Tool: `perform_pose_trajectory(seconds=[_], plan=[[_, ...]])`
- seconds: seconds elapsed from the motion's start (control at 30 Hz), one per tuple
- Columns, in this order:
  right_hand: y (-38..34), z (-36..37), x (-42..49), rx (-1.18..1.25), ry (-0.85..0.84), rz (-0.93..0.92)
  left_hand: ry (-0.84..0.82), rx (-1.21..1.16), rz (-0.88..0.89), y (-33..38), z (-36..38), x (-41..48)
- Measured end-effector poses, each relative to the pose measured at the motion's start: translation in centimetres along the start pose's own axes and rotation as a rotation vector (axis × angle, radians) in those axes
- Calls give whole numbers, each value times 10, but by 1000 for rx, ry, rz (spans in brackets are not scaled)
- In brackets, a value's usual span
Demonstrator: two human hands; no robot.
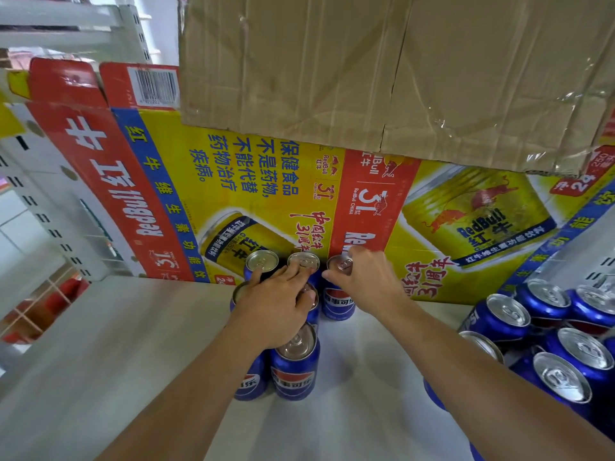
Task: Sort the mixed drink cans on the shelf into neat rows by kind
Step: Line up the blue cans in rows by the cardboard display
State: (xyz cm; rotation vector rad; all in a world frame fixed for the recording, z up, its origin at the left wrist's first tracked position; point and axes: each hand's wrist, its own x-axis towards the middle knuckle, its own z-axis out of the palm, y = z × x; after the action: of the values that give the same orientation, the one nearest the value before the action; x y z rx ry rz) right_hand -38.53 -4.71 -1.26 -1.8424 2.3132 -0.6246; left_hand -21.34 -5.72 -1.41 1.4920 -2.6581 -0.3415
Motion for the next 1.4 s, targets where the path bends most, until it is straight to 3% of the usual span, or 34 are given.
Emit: perform_pose_trajectory(seconds=[0.17,0.33,0.67,0.73,0.8,0.93,1.07,1.27,1.4], plan=[[4,1,-4,33,-9,23,-17,6,-15,1,-2,-1],[14,-15,-15,96,-121,1,-52,-3,-10,-1,-2,0],[80,-91,-74,-119,-336,40,-20,50,-37,9,-9,0],[89,-102,-86,-80,-276,69,21,154,22,27,-17,-1],[98,-113,-98,-66,-193,80,27,80,144,58,-23,-4],[112,-128,-127,-125,-206,116,-214,-81,403,136,-2,-7],[119,-128,-151,-165,-289,60,-357,-152,480,182,31,5],[135,-123,-178,-188,-434,-31,-258,-172,389,191,26,10],[136,-113,-178,-137,-326,-56,-131,-251,272,181,5,-4]])
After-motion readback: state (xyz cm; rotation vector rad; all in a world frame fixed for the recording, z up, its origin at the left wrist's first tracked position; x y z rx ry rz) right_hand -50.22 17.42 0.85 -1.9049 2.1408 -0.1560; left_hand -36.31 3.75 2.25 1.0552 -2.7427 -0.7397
